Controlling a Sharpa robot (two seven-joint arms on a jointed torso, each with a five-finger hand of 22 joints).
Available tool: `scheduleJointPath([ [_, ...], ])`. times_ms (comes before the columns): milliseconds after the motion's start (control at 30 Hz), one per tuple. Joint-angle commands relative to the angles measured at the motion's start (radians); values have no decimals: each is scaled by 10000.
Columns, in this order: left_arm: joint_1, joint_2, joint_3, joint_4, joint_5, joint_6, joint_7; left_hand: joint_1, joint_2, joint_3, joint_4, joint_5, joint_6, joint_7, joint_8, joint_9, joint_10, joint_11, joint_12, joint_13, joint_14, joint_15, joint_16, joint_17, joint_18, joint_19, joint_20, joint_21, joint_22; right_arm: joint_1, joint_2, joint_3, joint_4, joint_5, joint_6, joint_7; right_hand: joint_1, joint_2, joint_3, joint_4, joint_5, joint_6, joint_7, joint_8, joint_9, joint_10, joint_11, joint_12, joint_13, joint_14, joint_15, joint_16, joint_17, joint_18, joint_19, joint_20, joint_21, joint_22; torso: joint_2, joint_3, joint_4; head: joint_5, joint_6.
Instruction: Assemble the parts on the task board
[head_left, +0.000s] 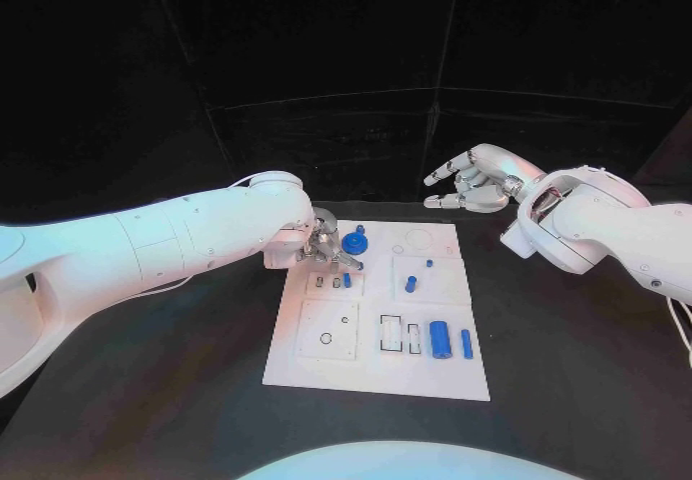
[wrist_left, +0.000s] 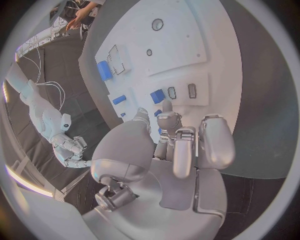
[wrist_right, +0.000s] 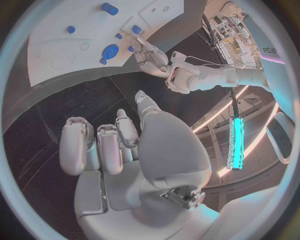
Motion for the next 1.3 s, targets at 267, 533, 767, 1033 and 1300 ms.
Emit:
scheduleJointPath([
  [267, -78, 212, -21, -173, -175, 291, -105, 130, 4, -77, -17, -21, -115, -18, 95, 50, -82, 7, 66, 7, 1074, -72, 69, 2630, -200, 92, 4, 64, 45, 25, 85, 7, -30, -38, 91, 23, -34, 98, -40, 14, 8, 78, -25, 48, 7, -45, -7, -57, -10, 588, -53, -42, 739, -18, -64, -18, -68, -11, 6, 11, -1, -2, -68],
  [533, -107, 316, -30, -264, -175, 298, -105, 176, 42, -73, -38, -20, -140, -19, 138, 89, -89, 6, 83, 13, 1074, -71, 69, 2630, -200, 91, 5, 67, 52, 25, 122, 7, -46, -38, 101, 8, -38, 103, -50, 24, 8, 76, -26, 50, 5, -65, -8, -82, -33, 584, -55, -56, 720, -10, -82, -20, -94, -54, 0, 14, 12, -34, -77],
  [767, -146, 436, -40, -366, -174, 393, -113, 245, 79, -66, -80, -20, -174, -20, 189, 135, -93, 6, 110, 30, 1074, -71, 69, 2630, -203, 92, 7, 77, 72, 25, 159, 7, -59, -38, 117, -3, -43, 105, -57, 31, 6, 75, -26, 51, 4, -75, -8, -95, -45, 582, -55, -63, 711, -9, -82, -21, -96, -56, -8, 15, 17, -30, -92],
  [1033, -169, 497, -48, -469, -176, 438, -117, 326, 128, -47, -133, -19, -204, -24, 249, 187, -92, 3, 144, 52, 1074, -71, 69, 2630, -206, 95, 8, 91, 97, 25, 172, 7, -62, -38, 129, -14, -44, 106, -59, 33, 5, 74, -26, 51, 4, -79, -8, -99, -49, 581, -56, -65, 709, -9, -82, -21, -96, -57, -6, 11, 13, -46, -111],
  [1300, -184, 538, -52, -551, -175, 520, -124, 366, 155, -32, -161, -18, -213, -27, 278, 211, -90, 1, 158, 61, 1074, -72, 69, 2630, -208, 97, 8, 99, 113, 25, 210, 7, -85, -38, 154, -16, -44, 106, -59, 33, 5, 74, -26, 51, 4, -79, -8, -99, -49, 581, -56, -65, 709, -9, -82, -21, -96, -57, -1, 10, 29, -52, -132],
])
